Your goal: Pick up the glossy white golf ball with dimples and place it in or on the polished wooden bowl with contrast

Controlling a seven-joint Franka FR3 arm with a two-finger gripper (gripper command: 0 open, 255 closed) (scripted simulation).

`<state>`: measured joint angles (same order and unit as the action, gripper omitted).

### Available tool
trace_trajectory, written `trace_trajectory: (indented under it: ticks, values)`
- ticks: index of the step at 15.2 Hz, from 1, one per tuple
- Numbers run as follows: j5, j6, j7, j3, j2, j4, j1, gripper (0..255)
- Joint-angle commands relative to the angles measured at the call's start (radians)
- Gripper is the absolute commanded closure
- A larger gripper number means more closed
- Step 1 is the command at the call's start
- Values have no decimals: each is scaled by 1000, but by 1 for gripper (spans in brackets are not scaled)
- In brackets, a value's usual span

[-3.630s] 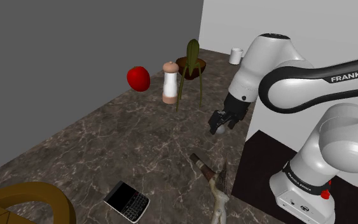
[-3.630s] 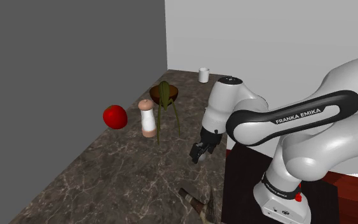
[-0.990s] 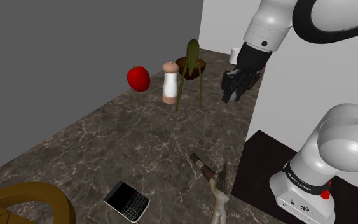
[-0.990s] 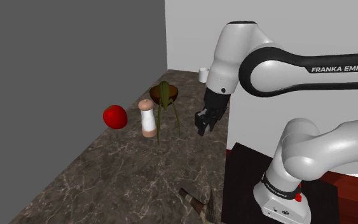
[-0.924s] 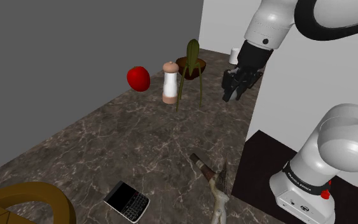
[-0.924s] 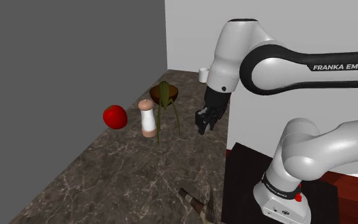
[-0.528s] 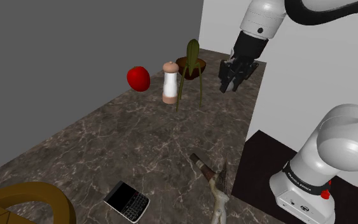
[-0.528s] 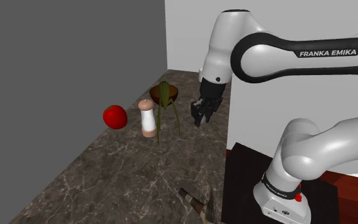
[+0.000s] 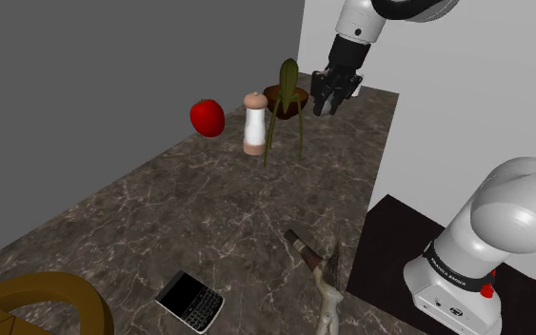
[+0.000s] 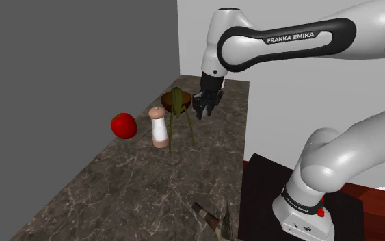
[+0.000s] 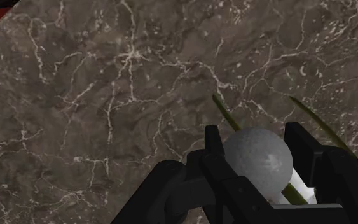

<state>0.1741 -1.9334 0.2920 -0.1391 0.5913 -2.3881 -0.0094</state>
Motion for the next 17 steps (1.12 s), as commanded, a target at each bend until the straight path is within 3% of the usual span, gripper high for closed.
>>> trace_trajectory:
  ticks: [1, 9, 17]
  values:
    - [-14, -16, -29, 20, -65, 45, -16, 255]
    - [-49, -35, -121, 85, -344, 294, -63, 255]
    - [-55, 13, -199, 132, -635, 624, -101, 255]
